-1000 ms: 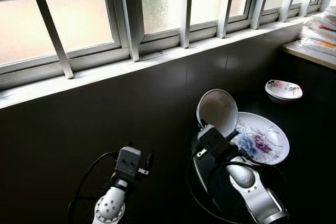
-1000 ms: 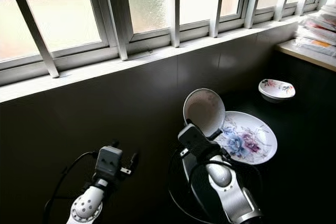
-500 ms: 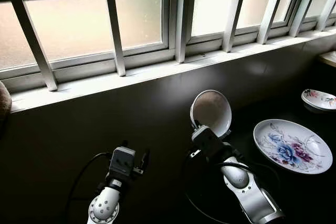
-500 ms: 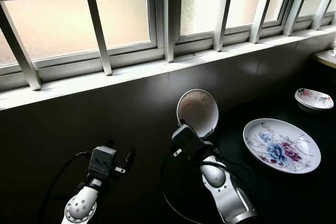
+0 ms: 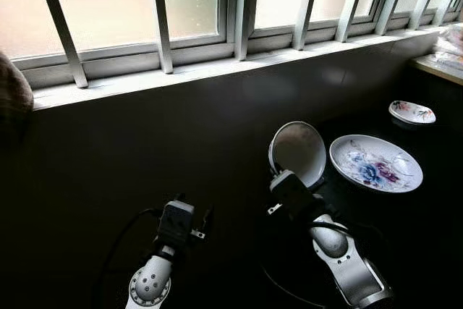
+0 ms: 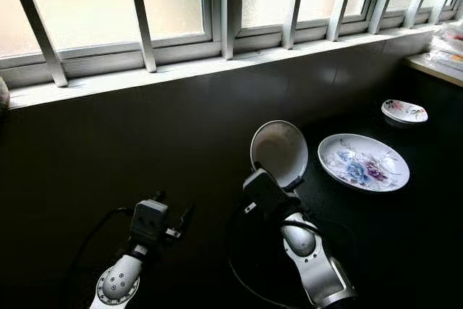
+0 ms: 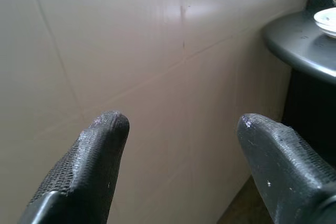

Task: Kitchen organization

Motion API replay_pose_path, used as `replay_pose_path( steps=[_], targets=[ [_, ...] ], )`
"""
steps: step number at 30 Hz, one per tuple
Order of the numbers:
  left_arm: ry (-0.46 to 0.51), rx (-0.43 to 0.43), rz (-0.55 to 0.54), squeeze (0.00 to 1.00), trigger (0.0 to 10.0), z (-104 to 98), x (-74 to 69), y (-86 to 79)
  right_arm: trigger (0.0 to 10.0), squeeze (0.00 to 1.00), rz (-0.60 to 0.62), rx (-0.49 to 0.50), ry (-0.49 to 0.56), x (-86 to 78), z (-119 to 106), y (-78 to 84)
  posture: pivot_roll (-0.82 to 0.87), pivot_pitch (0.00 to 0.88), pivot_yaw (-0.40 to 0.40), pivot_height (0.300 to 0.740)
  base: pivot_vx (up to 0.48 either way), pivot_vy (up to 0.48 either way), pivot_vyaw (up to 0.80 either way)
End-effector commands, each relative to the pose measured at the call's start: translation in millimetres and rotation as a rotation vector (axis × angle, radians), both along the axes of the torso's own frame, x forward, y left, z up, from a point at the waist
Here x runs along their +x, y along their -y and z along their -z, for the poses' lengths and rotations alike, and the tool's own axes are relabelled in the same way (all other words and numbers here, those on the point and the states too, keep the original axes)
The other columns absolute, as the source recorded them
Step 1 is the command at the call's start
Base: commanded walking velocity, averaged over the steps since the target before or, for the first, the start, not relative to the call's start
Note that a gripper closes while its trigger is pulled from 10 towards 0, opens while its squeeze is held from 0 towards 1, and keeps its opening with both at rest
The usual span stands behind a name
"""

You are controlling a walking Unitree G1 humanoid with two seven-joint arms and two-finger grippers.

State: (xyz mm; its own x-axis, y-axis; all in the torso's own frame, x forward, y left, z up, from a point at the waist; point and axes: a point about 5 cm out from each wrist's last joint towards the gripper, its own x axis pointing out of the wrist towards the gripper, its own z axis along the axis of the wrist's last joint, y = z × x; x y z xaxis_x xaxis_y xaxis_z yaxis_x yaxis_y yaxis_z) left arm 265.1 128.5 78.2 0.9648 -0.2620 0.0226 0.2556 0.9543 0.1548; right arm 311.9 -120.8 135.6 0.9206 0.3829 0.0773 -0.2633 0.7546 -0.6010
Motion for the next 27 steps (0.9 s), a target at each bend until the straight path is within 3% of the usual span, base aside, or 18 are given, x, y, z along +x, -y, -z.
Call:
replay_pose_path(
  steps=[1,15,22,27],
  targets=[
    [0.008,0.0,0.004,0.0,10.0,-1.1,-0.2,0.5,0.0,0.0,-0.028,-0.007,0.021,-1.1,-3.7,-2.7,-0.02,0.0,-0.005,0.74,0.0,0.0,0.8],
    [-0.018,0.054,0.002,0.0,10.0,2.6,1.2,1.3,0.0,0.0,-0.024,0.008,0.009,-2.1,-1.8,-3.4,-0.02,0.0,-0.005,0.74,0.0,0.0,0.8],
    [-0.018,0.062,0.0,0.0,10.0,2.6,1.2,1.8,0.0,0.0,-0.03,0.009,0.017,-2.6,-3.3,-4.9,-0.02,0.0,-0.003,0.74,0.0,-0.471,0.8],
    [-0.009,0.045,-0.005,0.0,10.0,1.1,0.9,0.9,0.0,0.0,-0.031,0.013,0.024,-1.9,-4.8,-5.5,-0.02,0.0,-0.004,0.74,0.0,0.0,0.8]
  ],
)
